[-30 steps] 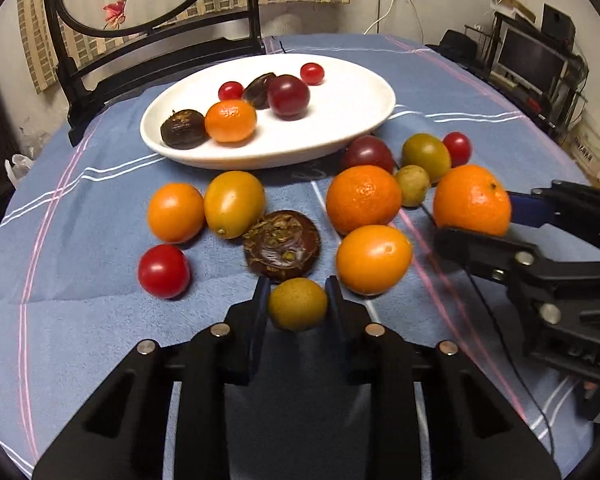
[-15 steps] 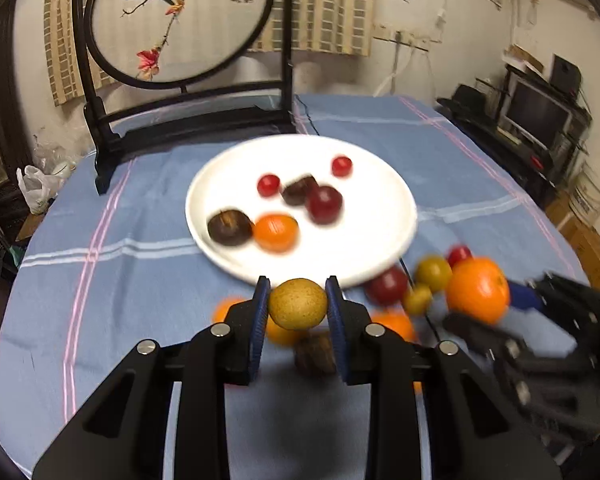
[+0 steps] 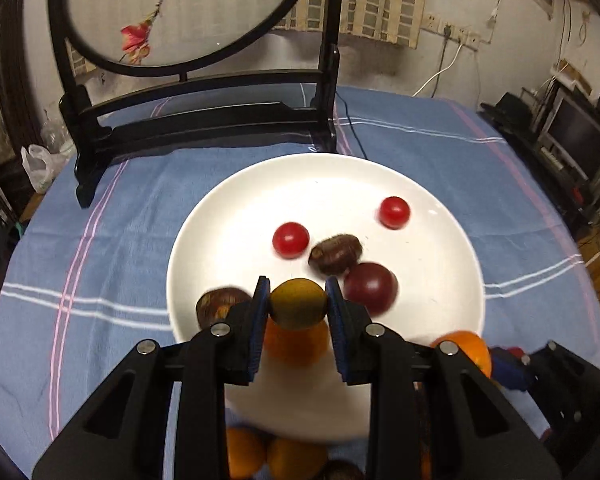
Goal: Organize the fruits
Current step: 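Carry both fruits onto the white plate and open both grippers, then move both open grippers back toward the fruit pile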
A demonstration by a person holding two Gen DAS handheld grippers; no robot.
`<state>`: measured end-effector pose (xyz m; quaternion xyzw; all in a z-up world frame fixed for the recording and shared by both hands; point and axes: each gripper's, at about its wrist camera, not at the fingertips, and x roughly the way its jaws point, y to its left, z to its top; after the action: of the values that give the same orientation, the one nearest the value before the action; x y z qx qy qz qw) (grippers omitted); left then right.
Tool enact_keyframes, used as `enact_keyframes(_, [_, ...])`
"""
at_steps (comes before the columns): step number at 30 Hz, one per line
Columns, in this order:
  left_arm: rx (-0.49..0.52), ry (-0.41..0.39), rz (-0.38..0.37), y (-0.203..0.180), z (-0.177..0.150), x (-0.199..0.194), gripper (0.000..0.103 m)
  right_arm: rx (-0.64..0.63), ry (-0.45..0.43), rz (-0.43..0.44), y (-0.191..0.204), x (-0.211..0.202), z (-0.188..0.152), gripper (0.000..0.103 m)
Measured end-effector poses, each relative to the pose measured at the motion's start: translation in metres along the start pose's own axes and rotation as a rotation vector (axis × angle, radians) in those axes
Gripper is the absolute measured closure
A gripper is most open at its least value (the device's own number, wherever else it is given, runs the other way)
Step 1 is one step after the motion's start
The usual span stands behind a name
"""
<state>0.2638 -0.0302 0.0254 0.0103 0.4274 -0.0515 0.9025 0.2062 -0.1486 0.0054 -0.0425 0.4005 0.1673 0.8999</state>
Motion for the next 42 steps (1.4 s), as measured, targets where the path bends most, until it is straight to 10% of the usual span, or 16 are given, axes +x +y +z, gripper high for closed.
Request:
enact_keyframes(5, [0.010, 0.019, 0.042, -0.004, 0.002, 0.021, 0.070, 0.045, 0.013, 0.044, -0.010, 0.011, 0.002, 0.040])
enact_keyframes(8, [0.004, 0.016, 0.047, -0.005, -0.002, 0.019, 0.047, 0.062, -0.001, 0.063, -0.016, 0.002, 0.002, 0.039])
enact_keyframes(22, [0.001, -0.111, 0.144, 0.031, -0.061, -0.068, 0.015, 0.033, -0.012, 0.052, -0.011, -0.041, -0.024, 0.039])
enact_keyframes(35, [-0.074, -0.086, 0.071, 0.091, -0.104, -0.056, 0.015, -0.134, 0.089, 0.002, 0.059, -0.056, -0.077, 0.040])
enact_keyframes(38, [-0.092, -0.053, 0.025, 0.093, -0.106, -0.052, 0.015, -0.132, 0.131, -0.029, 0.064, -0.039, -0.078, 0.065])
enact_keyframes(42, [-0.083, -0.015, 0.013, 0.089, -0.109, -0.045, 0.015, -0.182, 0.141, -0.060, 0.069, -0.033, -0.075, 0.065])
